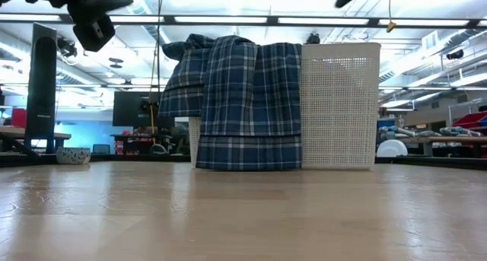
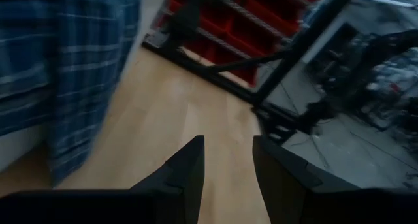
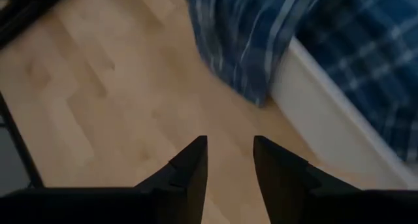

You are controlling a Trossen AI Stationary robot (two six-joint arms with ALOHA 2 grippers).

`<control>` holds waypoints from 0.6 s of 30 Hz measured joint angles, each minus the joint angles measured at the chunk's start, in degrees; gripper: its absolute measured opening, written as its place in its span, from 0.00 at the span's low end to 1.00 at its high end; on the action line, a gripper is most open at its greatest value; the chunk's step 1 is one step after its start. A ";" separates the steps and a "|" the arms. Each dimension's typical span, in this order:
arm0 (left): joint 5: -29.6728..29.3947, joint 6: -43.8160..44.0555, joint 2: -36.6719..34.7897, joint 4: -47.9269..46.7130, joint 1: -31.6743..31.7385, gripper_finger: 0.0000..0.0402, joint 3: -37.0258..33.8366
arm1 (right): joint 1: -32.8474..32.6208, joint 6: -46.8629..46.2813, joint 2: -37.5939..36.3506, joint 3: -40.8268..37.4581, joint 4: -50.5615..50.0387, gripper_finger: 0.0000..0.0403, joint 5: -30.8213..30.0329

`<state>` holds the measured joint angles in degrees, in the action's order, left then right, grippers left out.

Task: Sort clothes
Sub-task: Put the dark blue long sleeve into the white bin

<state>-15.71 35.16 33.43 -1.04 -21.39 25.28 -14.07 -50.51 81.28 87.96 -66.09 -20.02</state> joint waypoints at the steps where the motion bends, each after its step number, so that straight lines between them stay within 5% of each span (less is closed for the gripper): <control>1: -1.10 -0.05 0.51 -0.18 0.04 0.34 0.00 | -1.24 -1.39 0.00 0.00 -0.96 0.31 -0.26; 11: -8.69 1.37 7.78 -5.14 6.25 0.34 -0.02 | -17.39 -24.60 -0.58 -9.88 -8.77 0.29 -5.94; 18: -8.91 4.29 8.56 -10.81 14.80 0.34 -0.02 | -25.15 -38.01 -3.18 -26.38 11.70 0.29 -6.47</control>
<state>-24.62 39.44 42.00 -11.86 -6.59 25.26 -39.22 -88.52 78.09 61.59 -54.40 -26.48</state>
